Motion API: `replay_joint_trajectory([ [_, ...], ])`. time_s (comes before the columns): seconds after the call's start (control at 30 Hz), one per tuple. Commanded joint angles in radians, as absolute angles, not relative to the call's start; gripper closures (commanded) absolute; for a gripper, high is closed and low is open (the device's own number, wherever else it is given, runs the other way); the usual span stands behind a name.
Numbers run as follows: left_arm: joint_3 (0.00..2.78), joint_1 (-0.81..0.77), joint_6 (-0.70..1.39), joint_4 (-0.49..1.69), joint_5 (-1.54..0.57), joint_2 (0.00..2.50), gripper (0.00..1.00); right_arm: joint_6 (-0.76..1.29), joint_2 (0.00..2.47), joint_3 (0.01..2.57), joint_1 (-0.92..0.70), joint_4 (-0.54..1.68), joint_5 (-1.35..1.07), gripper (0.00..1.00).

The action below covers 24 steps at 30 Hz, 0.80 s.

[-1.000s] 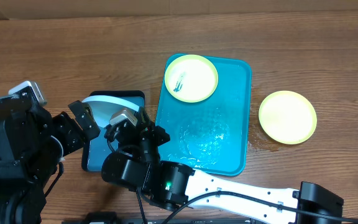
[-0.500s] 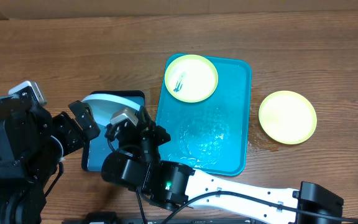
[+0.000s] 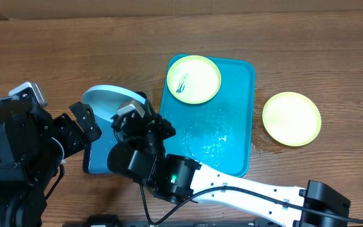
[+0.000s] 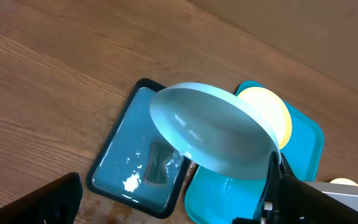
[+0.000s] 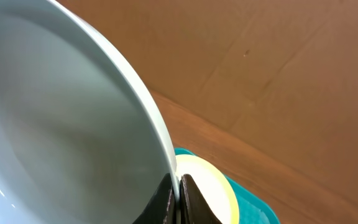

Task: Clean dirty plates on tray and stack at the side
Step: 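Lift the light blue plate with the right gripper and tilt it over the water tray, then carry the light blue plate right and set it on the table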

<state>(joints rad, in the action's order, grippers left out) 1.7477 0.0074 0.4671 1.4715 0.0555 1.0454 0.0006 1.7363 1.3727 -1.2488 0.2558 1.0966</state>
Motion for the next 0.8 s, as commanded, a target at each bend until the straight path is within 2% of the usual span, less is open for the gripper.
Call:
replay_joint_trajectory([
  [0.0,1.761,0.010,0.448,1.470,0.052,1.047,0.00,0.065,1.696,1.388,-1.224,0.257,1.098,0.96],
  [0.1,1.761,0.010,0.448,1.470,0.052,1.047,0.00,0.287,1.696,1.388,-1.169,0.330,1.085,0.96],
  [0.17,1.761,0.010,0.448,1.470,0.052,1.047,0.00,0.498,1.696,1.388,-1.111,0.427,0.974,0.96],
  [0.3,1.761,0.010,0.448,1.470,0.052,1.047,0.00,0.816,1.695,1.388,-0.937,0.536,0.481,0.96],
  [0.43,1.761,0.010,0.448,1.470,0.052,1.047,0.00,0.846,1.656,1.388,-0.712,0.527,-0.027,0.96],
  [0.57,1.761,0.010,0.448,1.470,0.052,1.047,0.00,0.798,1.575,1.388,-0.456,0.541,-0.355,0.96],
  [0.63,1.761,0.010,0.448,1.470,0.052,1.047,0.00,0.779,1.540,1.388,-0.327,0.588,-0.412,0.96],
  [0.77,1.761,0.010,0.448,1.470,0.052,1.047,0.00,0.663,1.522,1.388,-0.050,0.822,-0.365,0.96],
])
